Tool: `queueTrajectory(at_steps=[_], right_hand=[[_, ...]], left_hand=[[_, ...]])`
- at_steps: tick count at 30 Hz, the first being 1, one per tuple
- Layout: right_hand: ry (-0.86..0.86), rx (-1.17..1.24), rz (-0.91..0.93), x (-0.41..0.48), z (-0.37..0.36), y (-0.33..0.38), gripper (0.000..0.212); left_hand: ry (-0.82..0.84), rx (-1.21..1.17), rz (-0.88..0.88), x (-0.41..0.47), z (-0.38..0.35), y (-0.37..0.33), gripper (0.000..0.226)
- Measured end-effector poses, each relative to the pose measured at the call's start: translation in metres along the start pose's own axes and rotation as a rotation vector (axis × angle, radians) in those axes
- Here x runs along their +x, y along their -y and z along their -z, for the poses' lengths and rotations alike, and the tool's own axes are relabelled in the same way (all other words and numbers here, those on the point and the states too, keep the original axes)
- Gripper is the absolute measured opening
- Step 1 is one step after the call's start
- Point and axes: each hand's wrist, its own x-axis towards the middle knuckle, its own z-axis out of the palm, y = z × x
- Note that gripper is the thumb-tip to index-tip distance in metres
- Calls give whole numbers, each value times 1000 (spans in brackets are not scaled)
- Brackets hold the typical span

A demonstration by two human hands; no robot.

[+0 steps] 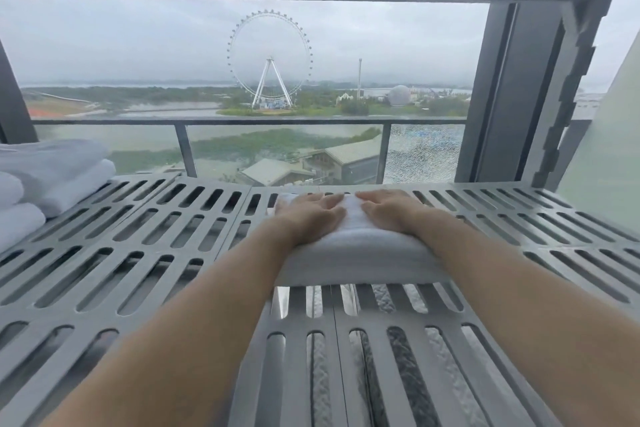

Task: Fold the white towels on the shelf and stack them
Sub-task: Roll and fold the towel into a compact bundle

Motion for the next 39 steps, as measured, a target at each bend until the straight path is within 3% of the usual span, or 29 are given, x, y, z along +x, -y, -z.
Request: queueTrajectory(at_steps=[4,7,11,13,15,18,20,25,29,35,39], right_hand=[[-26,6,91,3,-5,-20,44],[-121,147,158,-6,-4,-20,36],[-386,350,220,-33,7,-10,22],[-410,372,298,-51,13,-7,22],[-304,364,377,-70,16,-4,29],[-154,161,476,-92,11,-2,52],[-171,49,498,-97,8,-4,55],[-300,59,529,-98,3,-2,24],[-395,22,509,-95,-2,0,23],[-294,-17,486,-98,2,-1,51],[-401,-32,472,-96,2,-4,58]], left_hand=[[-59,-22,-6,4,-7,9,55],[-187,-148,-53,-2,-6,6,47],[-471,-319,-347,-30,2,-3,22],[-435,-235,-474,-51,7,-1,24],[-382,-73,-532,-69,10,6,36],[-416,73,-511,-88,12,21,39],[-480,116,-516,-94,9,24,33],[-574,124,-540,-95,8,22,22],[-539,187,-536,-93,8,21,28],[-557,191,-544,-94,7,18,35],[-689,164,-564,-96,6,15,42]])
